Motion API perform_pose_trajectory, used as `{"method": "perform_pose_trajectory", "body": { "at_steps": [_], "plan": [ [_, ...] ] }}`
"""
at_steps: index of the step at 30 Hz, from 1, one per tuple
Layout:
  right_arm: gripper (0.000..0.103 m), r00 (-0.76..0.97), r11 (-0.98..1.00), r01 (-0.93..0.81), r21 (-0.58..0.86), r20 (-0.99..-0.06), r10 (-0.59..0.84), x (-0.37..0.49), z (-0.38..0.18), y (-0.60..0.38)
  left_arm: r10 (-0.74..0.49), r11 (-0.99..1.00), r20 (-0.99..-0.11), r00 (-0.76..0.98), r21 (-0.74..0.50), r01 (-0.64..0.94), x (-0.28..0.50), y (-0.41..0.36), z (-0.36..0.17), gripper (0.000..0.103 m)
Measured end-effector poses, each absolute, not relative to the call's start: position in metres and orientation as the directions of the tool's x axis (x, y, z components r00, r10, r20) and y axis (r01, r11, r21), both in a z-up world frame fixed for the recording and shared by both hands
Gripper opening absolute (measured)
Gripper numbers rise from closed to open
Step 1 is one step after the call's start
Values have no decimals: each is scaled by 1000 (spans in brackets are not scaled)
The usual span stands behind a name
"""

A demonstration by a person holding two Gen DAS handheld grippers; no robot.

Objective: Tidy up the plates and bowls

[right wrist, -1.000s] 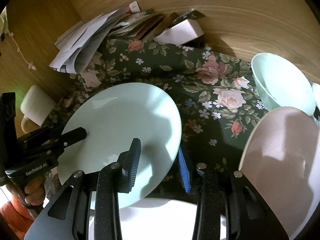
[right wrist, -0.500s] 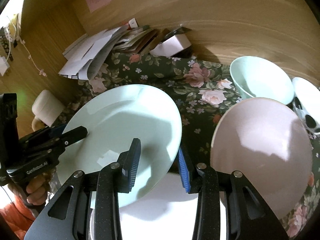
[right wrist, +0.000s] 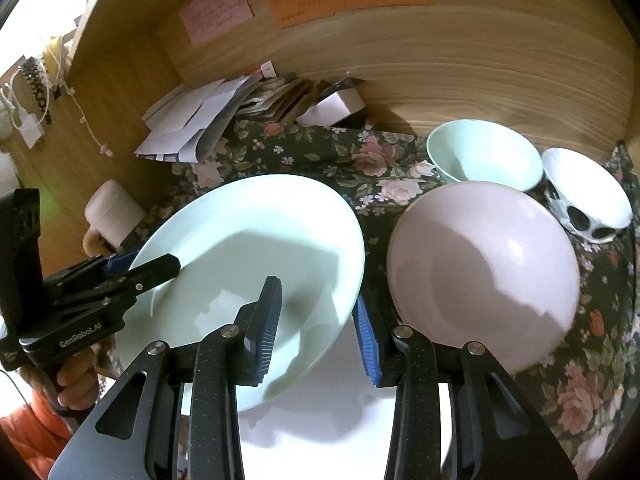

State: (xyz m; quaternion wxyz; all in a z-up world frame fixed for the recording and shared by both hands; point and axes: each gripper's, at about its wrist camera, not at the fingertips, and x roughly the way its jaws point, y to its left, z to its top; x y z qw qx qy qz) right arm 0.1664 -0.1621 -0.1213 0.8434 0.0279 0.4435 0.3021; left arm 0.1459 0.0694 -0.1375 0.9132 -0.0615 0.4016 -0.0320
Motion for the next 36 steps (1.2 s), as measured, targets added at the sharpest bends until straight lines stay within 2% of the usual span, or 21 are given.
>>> {"method": "perform_pose_trajectory", "body": {
  "at_steps": [19,36],
  "plan": [
    [33,438,823,-466,325,-723,533,131,-123,-195,-135,986,-733,666,-163,21,109,39,-141,44],
    [33,409,839,-411,356,-751,519,116,-150,-218,-163,984,-764,624,-174,44,99,16,-161,44]
  ]
}}
